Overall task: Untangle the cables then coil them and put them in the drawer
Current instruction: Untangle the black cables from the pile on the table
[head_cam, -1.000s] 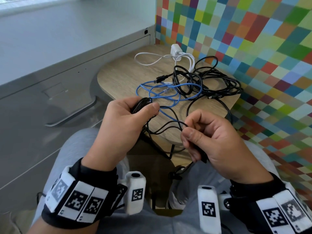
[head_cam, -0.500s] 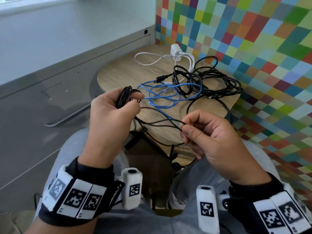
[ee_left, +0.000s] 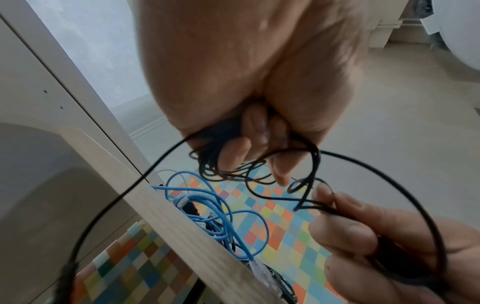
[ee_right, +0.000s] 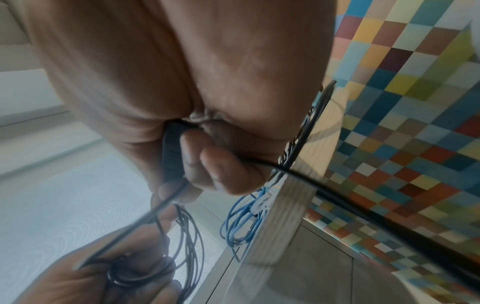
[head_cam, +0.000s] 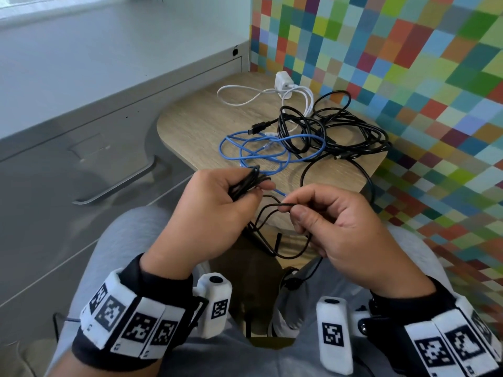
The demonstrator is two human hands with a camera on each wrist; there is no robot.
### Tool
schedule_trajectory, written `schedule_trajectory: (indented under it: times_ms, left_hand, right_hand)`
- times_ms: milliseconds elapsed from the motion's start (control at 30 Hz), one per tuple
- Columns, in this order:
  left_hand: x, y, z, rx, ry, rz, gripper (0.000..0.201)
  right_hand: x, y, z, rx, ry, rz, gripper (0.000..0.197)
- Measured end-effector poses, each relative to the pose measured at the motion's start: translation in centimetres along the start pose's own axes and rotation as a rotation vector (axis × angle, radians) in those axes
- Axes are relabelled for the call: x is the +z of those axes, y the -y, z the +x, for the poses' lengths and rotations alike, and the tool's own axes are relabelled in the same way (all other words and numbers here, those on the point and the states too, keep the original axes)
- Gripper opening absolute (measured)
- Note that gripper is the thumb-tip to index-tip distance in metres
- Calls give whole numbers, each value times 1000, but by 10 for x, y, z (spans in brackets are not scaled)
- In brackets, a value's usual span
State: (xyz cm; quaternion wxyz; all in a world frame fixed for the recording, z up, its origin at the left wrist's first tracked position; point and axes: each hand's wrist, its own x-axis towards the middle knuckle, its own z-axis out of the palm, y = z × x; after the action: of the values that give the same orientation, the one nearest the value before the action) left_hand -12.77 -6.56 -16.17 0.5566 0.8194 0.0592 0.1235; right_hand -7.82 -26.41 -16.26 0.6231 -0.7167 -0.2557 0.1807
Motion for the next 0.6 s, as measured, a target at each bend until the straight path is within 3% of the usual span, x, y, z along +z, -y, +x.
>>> schedule_trajectory:
  times_ms: [67, 267, 367, 600]
  left_hand:
    - [-1, 1, 1, 4, -5, 1, 26]
    - [-3, 1, 1, 57, 221, 132, 13]
    - [-6, 1, 1, 73, 248, 155, 10]
    - [-6, 11, 9, 77, -169, 25, 14]
  right_hand:
    - [0, 1, -1, -1, 20, 6, 19]
    - [0, 2, -3, -1, 60, 31, 15]
    - [-1, -1, -2, -29, 34, 25, 15]
    - [-2, -7, 3, -67, -135, 83, 20]
